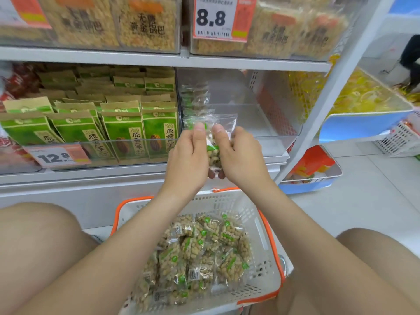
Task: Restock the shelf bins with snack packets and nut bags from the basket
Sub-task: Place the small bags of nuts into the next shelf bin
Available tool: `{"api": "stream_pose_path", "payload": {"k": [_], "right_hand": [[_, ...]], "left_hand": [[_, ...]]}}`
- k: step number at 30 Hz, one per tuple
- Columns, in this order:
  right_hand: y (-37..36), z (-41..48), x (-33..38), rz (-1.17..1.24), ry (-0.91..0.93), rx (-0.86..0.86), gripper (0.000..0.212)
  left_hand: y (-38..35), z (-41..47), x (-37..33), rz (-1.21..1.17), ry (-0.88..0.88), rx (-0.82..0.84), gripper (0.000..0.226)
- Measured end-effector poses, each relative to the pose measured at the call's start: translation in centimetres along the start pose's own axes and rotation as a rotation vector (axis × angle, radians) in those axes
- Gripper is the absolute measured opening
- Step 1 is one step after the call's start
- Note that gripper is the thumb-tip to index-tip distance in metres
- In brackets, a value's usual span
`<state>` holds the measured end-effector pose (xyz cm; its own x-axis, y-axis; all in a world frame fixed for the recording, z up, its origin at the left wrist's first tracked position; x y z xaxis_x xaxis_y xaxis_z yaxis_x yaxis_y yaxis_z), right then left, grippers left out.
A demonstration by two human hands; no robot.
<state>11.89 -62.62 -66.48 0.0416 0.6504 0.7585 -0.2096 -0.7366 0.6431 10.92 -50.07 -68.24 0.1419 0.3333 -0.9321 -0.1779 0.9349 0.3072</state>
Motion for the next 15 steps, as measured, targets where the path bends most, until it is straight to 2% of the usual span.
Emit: {"api": "stream_pose_path", "payload": {"k": [3, 6, 10, 12, 15], "right_hand": [[1.0, 0.8, 1.0, -0.035, 0.109, -0.035, 0.055], [1.6, 2.0, 0.9, 0.015, 0.153, 0.02, 0.054], [2.0, 4.2, -0.5, 0.32, 0.039, 0.133, 0.053], [2.0, 6.1, -1.4, 0.329, 0.013, 0.074, 0.05], [2.1, 10.2, -2.3, 0.247, 0.002, -0.08, 0.05]], "left_hand": [[0.5, 1.5, -1.7, 0.071, -0.024, -0.032, 0.048], [0.6, 3.4, -2.4, 0.152, -0.019, 0.008, 0.039], [0.7, 6.9, -3.4, 0.486, -0.201, 0.067, 0.045], [0.7, 8.4, -3.5, 0.634, -0.304, 0.065, 0.047], [0.4, 10.8, -3.3, 0.895, -0.403, 0.066, 0.035]]}}
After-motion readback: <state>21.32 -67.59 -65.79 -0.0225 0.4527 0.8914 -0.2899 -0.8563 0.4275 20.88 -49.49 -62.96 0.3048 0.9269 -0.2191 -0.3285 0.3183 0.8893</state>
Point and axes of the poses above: each hand's wrist, its own z-axis towards the middle knuckle, its own y-axis out of the back of the hand, x = y × z, the point moved 1 cm from there along z, towards the middle knuckle, and after that the axes turned 3 degrees about -y, right-handed, at the moved point
